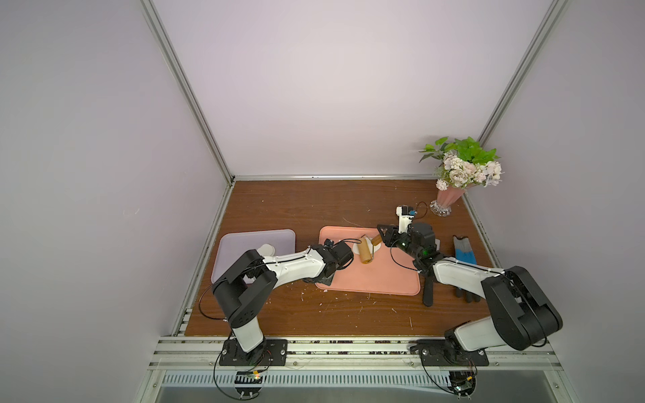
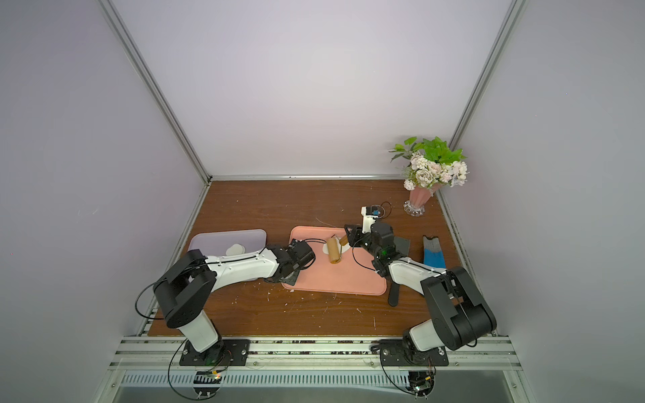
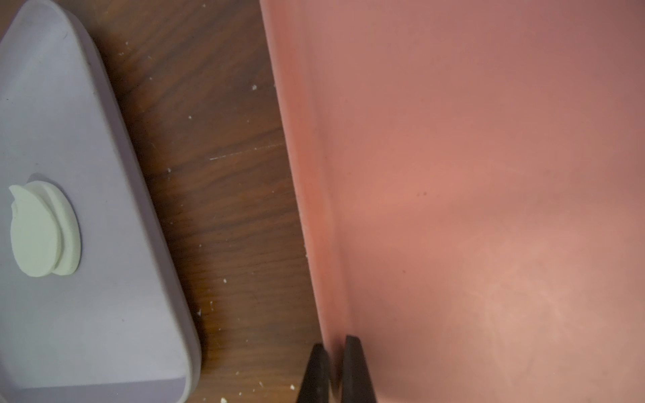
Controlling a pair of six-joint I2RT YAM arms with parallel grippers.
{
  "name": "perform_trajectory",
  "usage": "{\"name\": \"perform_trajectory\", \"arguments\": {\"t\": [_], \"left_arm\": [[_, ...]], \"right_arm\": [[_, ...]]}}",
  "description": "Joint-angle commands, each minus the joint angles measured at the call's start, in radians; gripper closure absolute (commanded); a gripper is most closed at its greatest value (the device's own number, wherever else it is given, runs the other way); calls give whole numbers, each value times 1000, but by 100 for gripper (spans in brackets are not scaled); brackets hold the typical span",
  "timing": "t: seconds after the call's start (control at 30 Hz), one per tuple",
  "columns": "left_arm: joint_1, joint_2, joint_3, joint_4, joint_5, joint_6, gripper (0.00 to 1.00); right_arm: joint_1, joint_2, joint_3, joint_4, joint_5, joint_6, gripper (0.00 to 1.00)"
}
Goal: Roll out the dumpling wrappers from the dough
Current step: Flatten out the dough on the work surface.
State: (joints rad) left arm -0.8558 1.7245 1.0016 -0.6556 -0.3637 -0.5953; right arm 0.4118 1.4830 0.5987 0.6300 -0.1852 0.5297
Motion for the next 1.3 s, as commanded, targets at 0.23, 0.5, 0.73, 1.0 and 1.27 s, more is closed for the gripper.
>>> {"name": "perform_trajectory", "arguments": {"t": [0.23,0.5,0.73,1.0,1.27], "left_arm": [[-18,38,0,11,47,20,100],[-18,34,-4,11,39,28,100],[-18,26,-7,16,31,29,100],[-18,18,-18,16,29,27,100],[-17,16,-27,16,31,26,100]], "right_arm": [[74,123,-19,-168,69,-35,100],[106,173,-19,-164,73,-2,100],[126,227,22,-232,80,17,100],[130,175,11,-214,69,48,100],[74,-24,172,-288,40,13,100]]}}
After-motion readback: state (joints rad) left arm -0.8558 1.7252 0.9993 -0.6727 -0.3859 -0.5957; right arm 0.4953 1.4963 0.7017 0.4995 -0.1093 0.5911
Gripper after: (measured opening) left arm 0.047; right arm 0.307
